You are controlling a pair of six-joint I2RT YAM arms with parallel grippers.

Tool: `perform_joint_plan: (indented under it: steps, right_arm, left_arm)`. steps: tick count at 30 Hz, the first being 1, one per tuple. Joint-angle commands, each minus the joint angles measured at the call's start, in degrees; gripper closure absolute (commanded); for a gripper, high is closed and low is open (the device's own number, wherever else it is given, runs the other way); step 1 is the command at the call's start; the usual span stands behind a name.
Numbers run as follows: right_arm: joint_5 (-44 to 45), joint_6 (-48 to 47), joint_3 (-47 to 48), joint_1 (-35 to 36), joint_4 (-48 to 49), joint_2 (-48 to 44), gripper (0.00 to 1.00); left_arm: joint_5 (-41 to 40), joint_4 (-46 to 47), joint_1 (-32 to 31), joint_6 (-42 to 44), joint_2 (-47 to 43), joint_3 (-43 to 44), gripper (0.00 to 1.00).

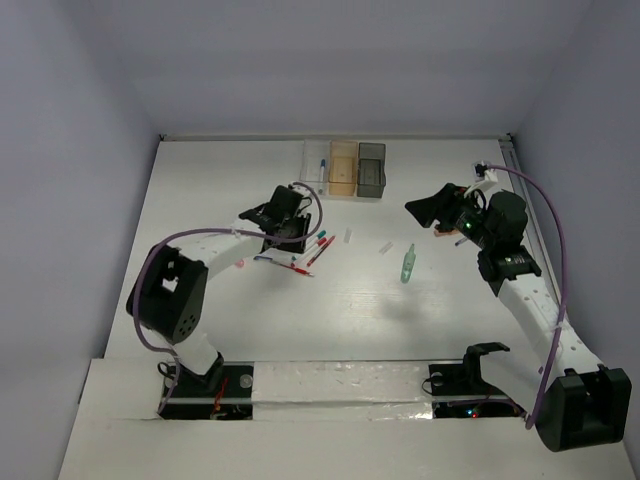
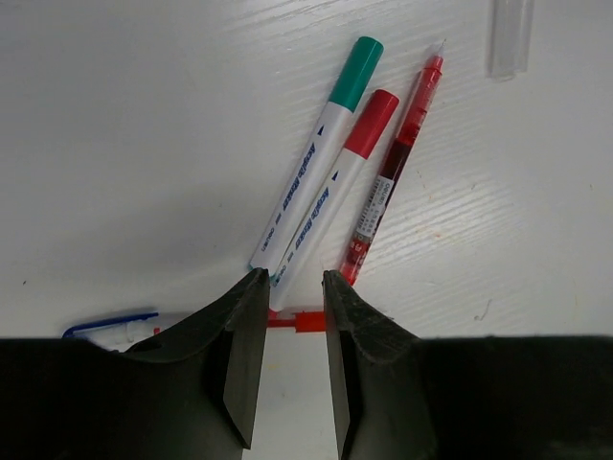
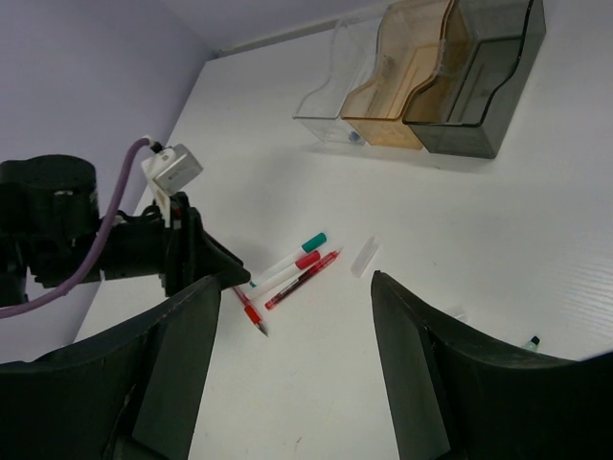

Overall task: Sort the stationery into containers
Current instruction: Pick up the pen from the center of the board.

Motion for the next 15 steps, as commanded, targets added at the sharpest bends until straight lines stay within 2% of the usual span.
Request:
perform_joint_plan:
  steps: [1, 15]
  right_arm:
    - [-1.7, -0.1, 0.0, 0.5, 3.2, -0.1, 0.30]
    - [-2.9, 0.3, -0.2, 0.5, 3.5, -0.4, 0.30]
  left_arm:
    - [-1.4, 0.2, -0.7, 1.7, 2.6, 4.0, 0.74]
    - [-3.7, -0.5, -0.7, 3.2, 12.7, 10.9, 0.74]
